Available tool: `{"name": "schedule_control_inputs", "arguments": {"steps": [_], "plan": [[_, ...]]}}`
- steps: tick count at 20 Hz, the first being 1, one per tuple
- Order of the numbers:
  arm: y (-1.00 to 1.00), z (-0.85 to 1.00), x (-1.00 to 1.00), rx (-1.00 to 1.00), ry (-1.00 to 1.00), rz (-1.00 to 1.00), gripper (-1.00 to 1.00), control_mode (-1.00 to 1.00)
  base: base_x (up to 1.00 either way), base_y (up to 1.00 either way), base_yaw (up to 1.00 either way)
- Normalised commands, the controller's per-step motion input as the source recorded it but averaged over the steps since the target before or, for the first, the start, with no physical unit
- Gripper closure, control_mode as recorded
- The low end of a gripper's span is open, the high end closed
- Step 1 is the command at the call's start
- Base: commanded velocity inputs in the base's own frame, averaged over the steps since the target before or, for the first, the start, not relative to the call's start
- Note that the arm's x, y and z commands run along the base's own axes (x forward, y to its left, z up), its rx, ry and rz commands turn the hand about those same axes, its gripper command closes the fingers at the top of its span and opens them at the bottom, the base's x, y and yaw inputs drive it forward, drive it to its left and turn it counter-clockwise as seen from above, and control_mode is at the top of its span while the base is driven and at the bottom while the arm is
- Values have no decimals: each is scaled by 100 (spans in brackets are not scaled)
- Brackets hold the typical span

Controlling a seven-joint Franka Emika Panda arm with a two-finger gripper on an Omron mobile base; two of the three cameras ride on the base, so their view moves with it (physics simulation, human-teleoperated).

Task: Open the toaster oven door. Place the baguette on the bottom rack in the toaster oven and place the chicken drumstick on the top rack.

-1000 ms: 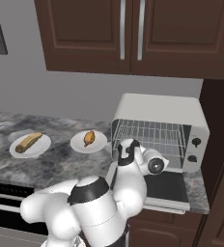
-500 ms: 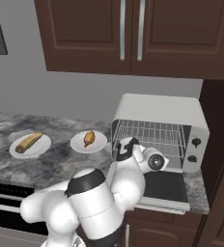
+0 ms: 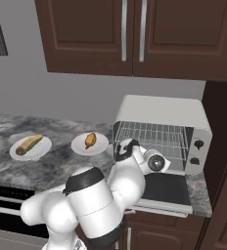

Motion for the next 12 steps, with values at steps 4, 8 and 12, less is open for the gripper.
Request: {"name": "schedule_control_inputs", "arguments": {"steps": [4, 8, 12], "plan": [[-23, -75, -31, 0, 23, 27, 100, -100, 0, 0, 0], [-26, -79, -35, 0, 23, 29, 100, -100, 0, 0, 0], [-29, -78, -42, 0, 20, 30, 100, -100, 0, 0, 0]]}}
